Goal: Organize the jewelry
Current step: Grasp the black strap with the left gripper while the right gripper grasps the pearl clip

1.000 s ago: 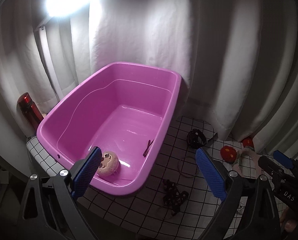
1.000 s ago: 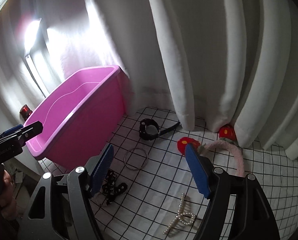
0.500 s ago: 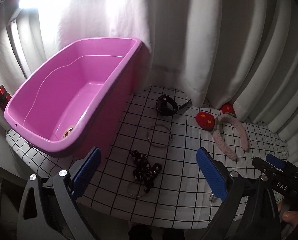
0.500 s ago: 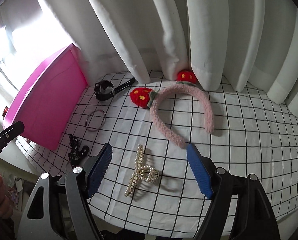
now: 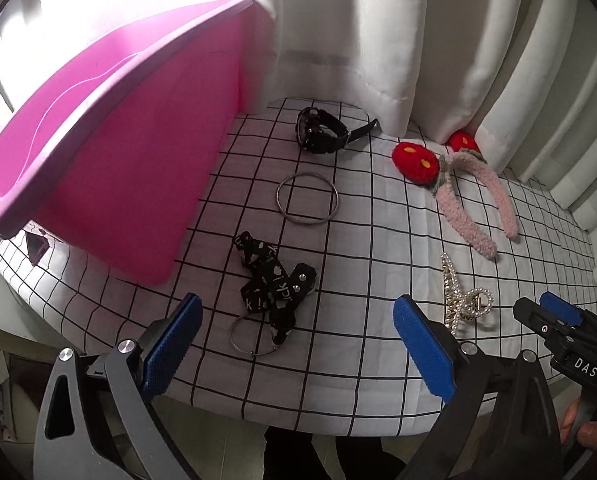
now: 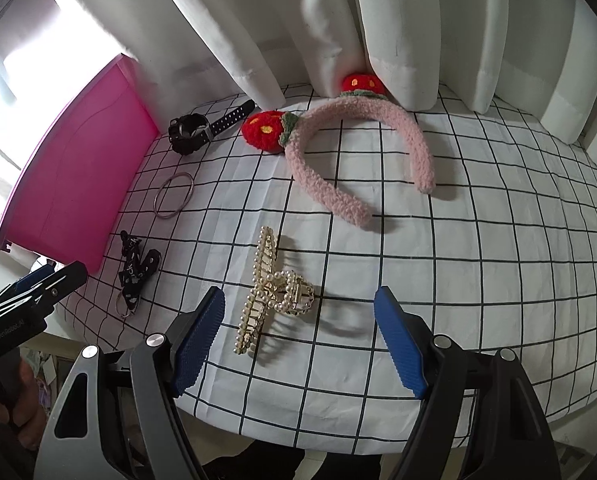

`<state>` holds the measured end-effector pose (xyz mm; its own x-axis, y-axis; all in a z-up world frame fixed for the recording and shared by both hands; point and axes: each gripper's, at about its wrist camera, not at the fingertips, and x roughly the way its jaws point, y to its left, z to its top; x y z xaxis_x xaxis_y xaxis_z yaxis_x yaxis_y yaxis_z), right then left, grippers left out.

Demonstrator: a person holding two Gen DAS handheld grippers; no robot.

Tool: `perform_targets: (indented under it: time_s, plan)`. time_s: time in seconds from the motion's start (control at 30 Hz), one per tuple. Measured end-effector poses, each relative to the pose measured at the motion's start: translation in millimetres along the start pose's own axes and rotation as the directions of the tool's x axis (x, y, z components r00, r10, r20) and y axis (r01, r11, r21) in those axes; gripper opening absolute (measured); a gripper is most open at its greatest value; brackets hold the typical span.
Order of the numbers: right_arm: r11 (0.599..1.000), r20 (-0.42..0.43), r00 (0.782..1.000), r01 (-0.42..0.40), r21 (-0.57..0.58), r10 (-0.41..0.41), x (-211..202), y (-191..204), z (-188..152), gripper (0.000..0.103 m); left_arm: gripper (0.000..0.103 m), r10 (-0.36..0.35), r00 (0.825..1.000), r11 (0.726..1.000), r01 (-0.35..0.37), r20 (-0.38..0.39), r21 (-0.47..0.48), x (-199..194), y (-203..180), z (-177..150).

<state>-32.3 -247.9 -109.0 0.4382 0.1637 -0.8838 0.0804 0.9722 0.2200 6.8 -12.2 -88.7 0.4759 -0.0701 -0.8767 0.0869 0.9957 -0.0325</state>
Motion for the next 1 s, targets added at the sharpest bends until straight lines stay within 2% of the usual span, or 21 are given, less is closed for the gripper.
perform_targets:
  time_s: [0.27, 0.53, 1.0]
  plan:
    - [1.0, -0.037, 0.999, -0.007, 0.007, 0.007, 24.8, 6.4, -10.8, 0.074, 0.094, -0.008, 0.999, 1.0, 0.007, -0.038, -0.028, 31.4, 13.9, -8.2]
    - [1.0, -0.063, 0.998, 0.012, -0.009, -0.013, 49.3, 15.3, -11.1, 0.074, 0.094, 0.014, 0.998, 1.0, -0.016, -0.058, -0.018, 56.1, 21.6, -12.7]
    - [0.995, -0.082, 0.992, 0.094, -0.034, -0.096, 77.4, 28.0, -4.1, 0.074, 0.094, 0.014, 0.997, 1.0, -0.015, -0.074, -0.005, 82.9, 25.9, -15.6]
